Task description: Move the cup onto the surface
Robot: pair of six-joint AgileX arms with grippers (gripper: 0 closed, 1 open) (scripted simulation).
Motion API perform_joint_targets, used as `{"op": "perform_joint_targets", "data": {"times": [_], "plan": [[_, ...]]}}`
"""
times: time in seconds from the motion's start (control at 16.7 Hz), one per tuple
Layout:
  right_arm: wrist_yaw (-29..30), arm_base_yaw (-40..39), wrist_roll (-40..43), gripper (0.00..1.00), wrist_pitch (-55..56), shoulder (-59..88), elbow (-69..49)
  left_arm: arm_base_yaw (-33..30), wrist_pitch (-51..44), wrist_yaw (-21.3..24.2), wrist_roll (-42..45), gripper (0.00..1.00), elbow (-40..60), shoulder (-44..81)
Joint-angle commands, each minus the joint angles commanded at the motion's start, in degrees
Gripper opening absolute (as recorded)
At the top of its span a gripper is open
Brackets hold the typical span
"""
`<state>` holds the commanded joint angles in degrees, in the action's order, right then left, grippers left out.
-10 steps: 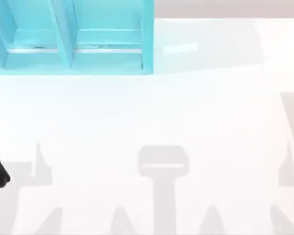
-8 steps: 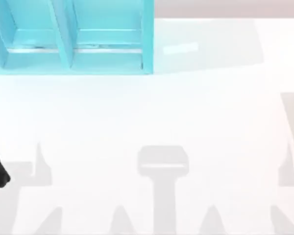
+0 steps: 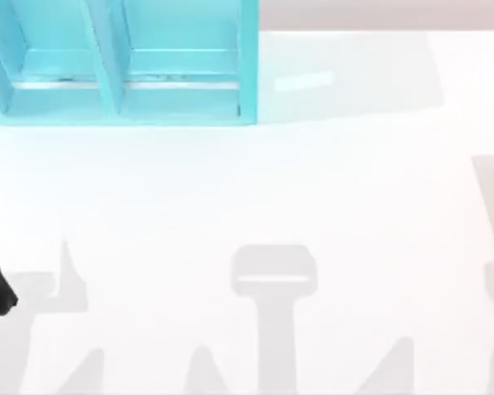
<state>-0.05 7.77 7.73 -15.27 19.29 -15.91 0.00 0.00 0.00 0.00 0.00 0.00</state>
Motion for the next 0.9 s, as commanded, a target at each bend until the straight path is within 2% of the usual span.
{"op": "perform_joint_targets", "data": {"times": [0.6,0.9], "plan": [[-0.05,18.48,18.20,1.00,-36.35,46.20,-37.84,0.00,0.00,0.00,0.00,1.00,0.00,0.00],[-0.02,25.86,25.38,1.00,-50.90,65.08,-52.97,0.00,0.00,0.00,0.00,1.00,0.00,0.00]]}}
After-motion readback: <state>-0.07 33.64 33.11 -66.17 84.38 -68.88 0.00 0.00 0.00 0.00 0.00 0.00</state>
